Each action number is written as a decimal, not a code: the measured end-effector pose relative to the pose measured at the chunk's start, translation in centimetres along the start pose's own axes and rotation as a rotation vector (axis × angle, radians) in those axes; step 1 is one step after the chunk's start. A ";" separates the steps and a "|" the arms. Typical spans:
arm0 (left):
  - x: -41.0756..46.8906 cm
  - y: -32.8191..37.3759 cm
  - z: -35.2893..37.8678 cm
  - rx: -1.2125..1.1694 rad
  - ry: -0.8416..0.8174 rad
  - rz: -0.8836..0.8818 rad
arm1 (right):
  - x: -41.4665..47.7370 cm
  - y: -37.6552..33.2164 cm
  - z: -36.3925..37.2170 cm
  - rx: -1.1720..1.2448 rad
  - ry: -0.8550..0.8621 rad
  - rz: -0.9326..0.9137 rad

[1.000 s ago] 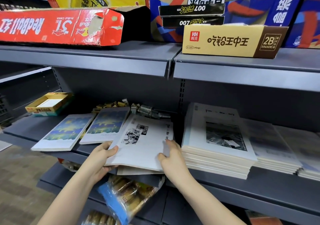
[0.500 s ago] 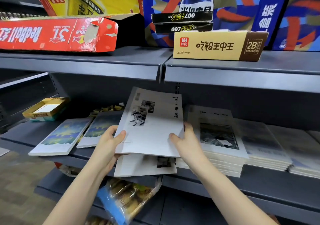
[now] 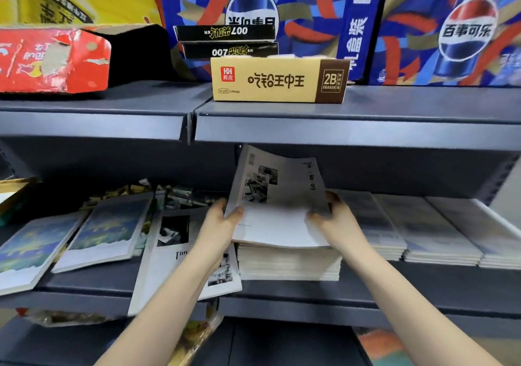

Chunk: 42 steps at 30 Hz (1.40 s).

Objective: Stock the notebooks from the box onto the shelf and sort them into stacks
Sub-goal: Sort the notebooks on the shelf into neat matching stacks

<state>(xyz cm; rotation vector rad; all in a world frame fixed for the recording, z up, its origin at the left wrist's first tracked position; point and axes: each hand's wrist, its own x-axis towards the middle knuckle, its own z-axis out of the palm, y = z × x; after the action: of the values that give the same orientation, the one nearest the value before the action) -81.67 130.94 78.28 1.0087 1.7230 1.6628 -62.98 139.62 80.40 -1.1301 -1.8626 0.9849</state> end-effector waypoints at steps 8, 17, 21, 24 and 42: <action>2.5 -2.1 3.0 0.445 0.045 -0.018 | 1.7 3.3 -1.0 -0.046 -0.022 0.030; 2.0 -3.0 3.5 0.485 0.070 -0.034 | 3.4 5.2 0.2 -0.066 -0.060 0.020; 2.1 -3.4 3.7 0.509 0.085 -0.028 | 3.6 5.8 0.6 -0.047 -0.061 0.037; 2.1 -3.5 3.8 0.520 0.091 -0.029 | 3.9 6.4 0.4 0.041 -0.113 0.089; 1.4 -2.9 3.8 0.310 -0.012 -0.025 | 2.9 5.5 -0.2 0.427 -0.100 0.238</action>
<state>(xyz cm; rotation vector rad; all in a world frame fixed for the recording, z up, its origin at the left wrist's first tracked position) -79.85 134.39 75.19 1.1251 2.0186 1.3968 -61.91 144.08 76.25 -1.0666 -1.5091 1.5148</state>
